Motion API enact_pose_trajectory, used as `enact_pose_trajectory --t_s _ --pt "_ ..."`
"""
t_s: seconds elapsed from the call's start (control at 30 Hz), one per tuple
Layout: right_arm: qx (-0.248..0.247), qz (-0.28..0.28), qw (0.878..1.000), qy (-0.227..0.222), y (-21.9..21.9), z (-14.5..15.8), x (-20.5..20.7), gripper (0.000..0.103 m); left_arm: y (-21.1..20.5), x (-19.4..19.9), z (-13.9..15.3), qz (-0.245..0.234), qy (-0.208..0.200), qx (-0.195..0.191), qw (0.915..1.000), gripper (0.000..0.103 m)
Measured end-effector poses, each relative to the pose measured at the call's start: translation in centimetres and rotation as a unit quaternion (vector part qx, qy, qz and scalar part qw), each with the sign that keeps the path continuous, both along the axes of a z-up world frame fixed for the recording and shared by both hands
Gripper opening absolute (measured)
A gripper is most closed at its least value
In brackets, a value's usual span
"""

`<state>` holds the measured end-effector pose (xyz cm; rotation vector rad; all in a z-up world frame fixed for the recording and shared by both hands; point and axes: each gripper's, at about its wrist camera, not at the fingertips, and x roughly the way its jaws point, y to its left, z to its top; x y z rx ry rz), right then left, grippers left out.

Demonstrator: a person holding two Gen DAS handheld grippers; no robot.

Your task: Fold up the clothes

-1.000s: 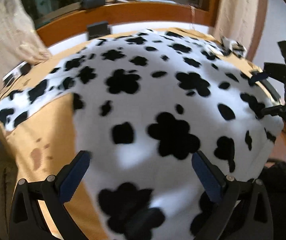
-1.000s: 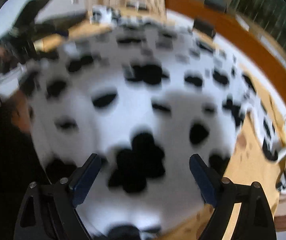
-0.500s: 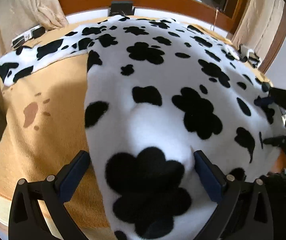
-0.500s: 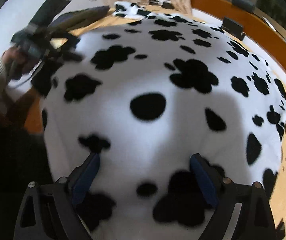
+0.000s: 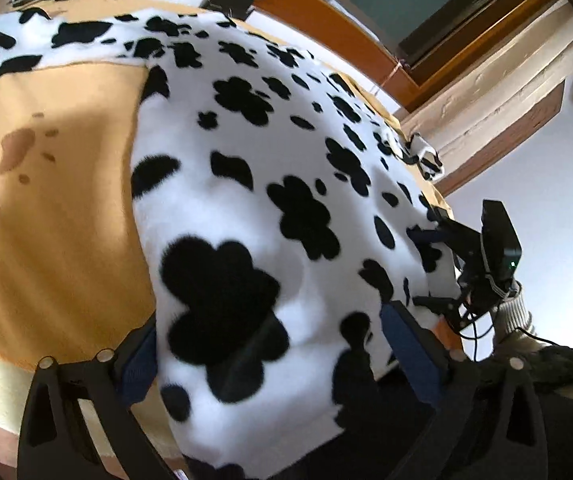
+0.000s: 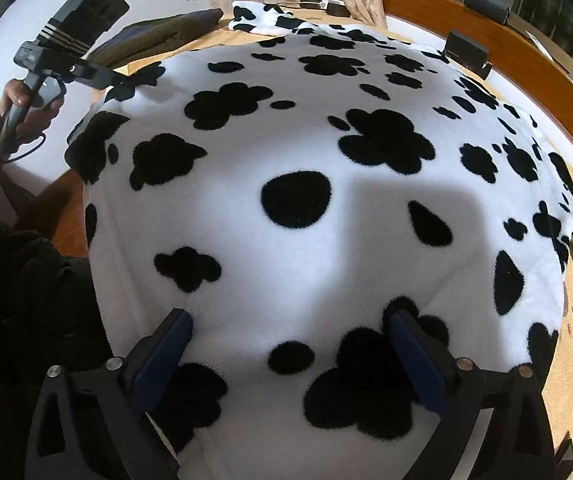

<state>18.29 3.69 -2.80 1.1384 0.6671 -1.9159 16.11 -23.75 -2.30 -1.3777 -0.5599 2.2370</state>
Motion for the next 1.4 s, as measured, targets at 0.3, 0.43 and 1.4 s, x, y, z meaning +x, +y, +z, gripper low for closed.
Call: enact_pose_trajectory --t_s 0.3,0.43,1.4 --pt "-0.011 0.000 1.000 0.007 0.0 0.0 0.3 0.101 -0.6 0.6 1.1 0.040 -0.016 -0.046 0.9980 0.026" --pt "-0.015 0.003 1.000 0.008 0.0 -0.1 0.3 0.101 -1.1 0.4 -0.7 0.056 -0.043 -0.081 0.9942 0.030" --pt "-0.041 0.013 0.999 0.013 0.3 0.0 0.2 0.102 -12.7 -21.9 -2.1 0.265 -0.070 0.175 0.9457 0.080"
